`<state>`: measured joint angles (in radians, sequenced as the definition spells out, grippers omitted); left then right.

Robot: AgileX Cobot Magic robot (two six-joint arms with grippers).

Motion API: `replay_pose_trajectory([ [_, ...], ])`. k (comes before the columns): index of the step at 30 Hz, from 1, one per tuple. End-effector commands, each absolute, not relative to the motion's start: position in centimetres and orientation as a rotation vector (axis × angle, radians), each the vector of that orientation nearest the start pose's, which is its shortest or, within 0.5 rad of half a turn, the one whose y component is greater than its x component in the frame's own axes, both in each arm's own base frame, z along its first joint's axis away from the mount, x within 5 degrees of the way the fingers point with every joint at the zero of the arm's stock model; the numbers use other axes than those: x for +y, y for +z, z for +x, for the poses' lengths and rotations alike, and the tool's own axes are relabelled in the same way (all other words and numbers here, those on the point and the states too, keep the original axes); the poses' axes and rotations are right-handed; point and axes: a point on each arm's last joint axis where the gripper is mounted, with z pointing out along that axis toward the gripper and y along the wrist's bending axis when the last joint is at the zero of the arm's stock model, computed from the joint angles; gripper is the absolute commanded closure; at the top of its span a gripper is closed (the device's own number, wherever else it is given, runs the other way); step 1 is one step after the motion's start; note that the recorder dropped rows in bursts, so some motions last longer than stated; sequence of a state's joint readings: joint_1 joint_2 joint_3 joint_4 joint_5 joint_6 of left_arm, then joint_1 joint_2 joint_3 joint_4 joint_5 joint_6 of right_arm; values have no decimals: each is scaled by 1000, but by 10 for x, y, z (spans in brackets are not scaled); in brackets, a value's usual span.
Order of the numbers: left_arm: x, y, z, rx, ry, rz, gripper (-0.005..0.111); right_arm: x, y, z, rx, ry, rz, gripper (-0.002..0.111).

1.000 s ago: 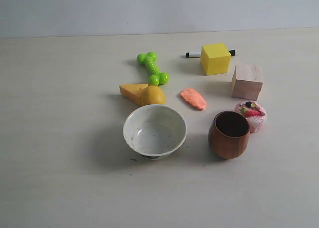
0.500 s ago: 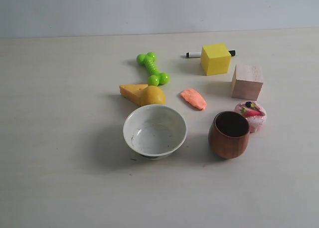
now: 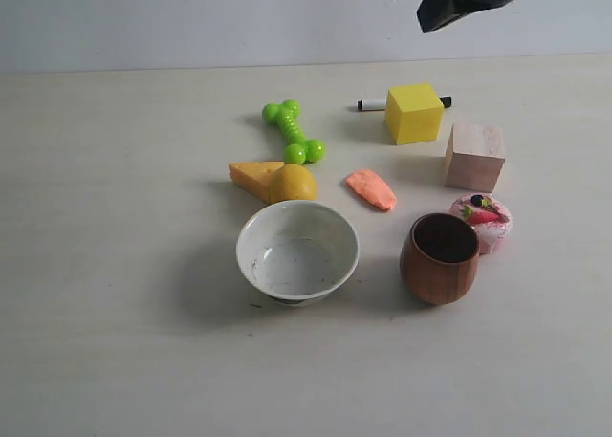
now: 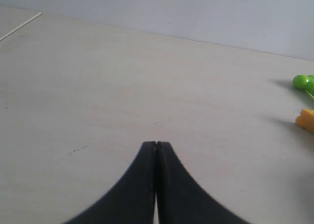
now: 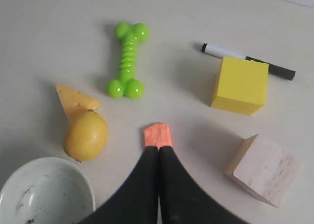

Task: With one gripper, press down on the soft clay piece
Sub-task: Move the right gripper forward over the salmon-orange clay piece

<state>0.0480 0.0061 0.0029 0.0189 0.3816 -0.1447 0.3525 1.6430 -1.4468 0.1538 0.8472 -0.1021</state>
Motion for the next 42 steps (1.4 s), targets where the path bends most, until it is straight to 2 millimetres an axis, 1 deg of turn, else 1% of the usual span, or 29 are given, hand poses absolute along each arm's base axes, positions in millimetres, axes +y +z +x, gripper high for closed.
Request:
replay_pose_trajectory([
  [1,3,180,53,1841,-53,-172,107,149,321,356,2546,276,-514,108],
  [3,3,180,53,1841,-53,-172,107,153,315,367,2593,259,-501,108],
  [6,3,180,53,1841,-53,-172,107,158,297,379,2680,246,-513,108],
  [7,3,180,53,1841,-53,-172,107,158,292,381,2697,243,-516,108],
  [8,3,180,53,1841,-53,-172,107,159,282,384,2728,237,-521,108],
  [10,3,180,53,1841,-53,-172,107,161,272,386,2761,231,-526,108],
  [18,3,180,53,1841,-53,-172,107,161,239,397,2833,158,-538,108],
  [23,3,180,53,1841,-53,-172,107,162,227,400,2862,160,-520,108],
  [30,3,180,53,1841,-53,-172,107,164,219,404,2869,175,-485,108],
  [34,3,180,53,1841,-53,-172,107,170,209,405,2903,260,-405,108],
  [42,3,180,53,1841,-53,-172,107,172,191,409,2964,269,-209,108],
])
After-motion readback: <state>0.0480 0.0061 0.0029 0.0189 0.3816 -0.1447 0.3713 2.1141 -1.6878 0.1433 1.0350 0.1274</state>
